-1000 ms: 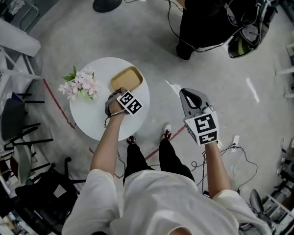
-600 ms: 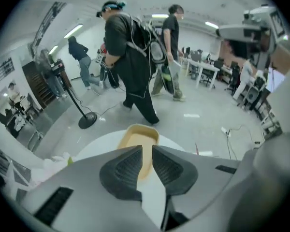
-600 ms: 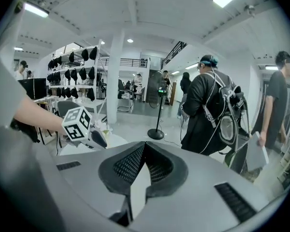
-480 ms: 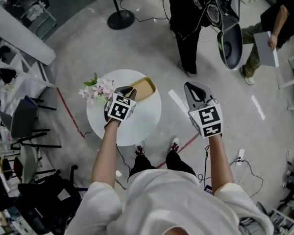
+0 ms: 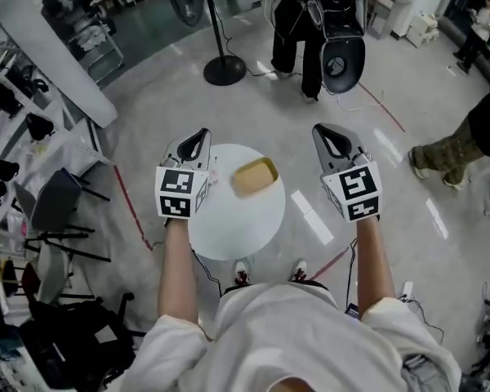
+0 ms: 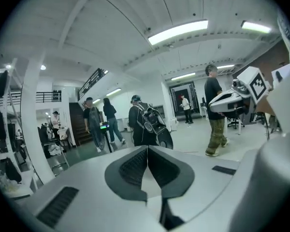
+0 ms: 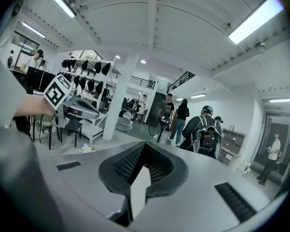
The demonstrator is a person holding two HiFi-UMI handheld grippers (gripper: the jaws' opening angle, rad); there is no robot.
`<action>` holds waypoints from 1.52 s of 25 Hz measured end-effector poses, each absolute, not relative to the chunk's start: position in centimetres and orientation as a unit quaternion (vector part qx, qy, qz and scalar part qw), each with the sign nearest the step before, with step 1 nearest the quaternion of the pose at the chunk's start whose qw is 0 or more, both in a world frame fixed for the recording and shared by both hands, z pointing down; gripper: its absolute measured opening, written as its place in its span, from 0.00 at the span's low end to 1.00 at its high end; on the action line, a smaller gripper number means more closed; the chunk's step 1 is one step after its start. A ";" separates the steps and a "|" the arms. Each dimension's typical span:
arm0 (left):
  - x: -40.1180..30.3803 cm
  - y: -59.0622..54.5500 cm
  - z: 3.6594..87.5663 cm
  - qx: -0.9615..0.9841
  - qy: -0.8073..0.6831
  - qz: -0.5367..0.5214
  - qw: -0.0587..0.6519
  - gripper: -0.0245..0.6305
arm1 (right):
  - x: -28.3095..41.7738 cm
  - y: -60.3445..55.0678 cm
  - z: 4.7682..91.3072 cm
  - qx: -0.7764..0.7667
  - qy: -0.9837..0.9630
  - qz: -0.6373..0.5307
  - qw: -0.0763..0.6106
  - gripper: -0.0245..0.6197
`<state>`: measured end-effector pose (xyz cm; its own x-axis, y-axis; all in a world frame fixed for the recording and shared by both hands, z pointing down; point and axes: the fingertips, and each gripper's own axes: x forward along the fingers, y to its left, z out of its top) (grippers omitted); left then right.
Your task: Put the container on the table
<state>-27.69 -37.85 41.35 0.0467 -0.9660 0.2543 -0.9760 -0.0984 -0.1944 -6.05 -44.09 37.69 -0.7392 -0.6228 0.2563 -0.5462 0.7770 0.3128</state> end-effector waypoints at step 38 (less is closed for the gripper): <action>-24.5 -31.3 31.7 0.727 -0.669 0.120 -0.095 0.07 | -8.7 -38.1 31.2 0.282 -0.936 -0.162 0.131 0.06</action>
<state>-24.49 -31.32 31.75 0.0751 -0.9960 0.0483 -0.9503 -0.0862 -0.2991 -8.72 -38.10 31.24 -0.8062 -0.5712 0.1538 -0.4862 0.7880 0.3778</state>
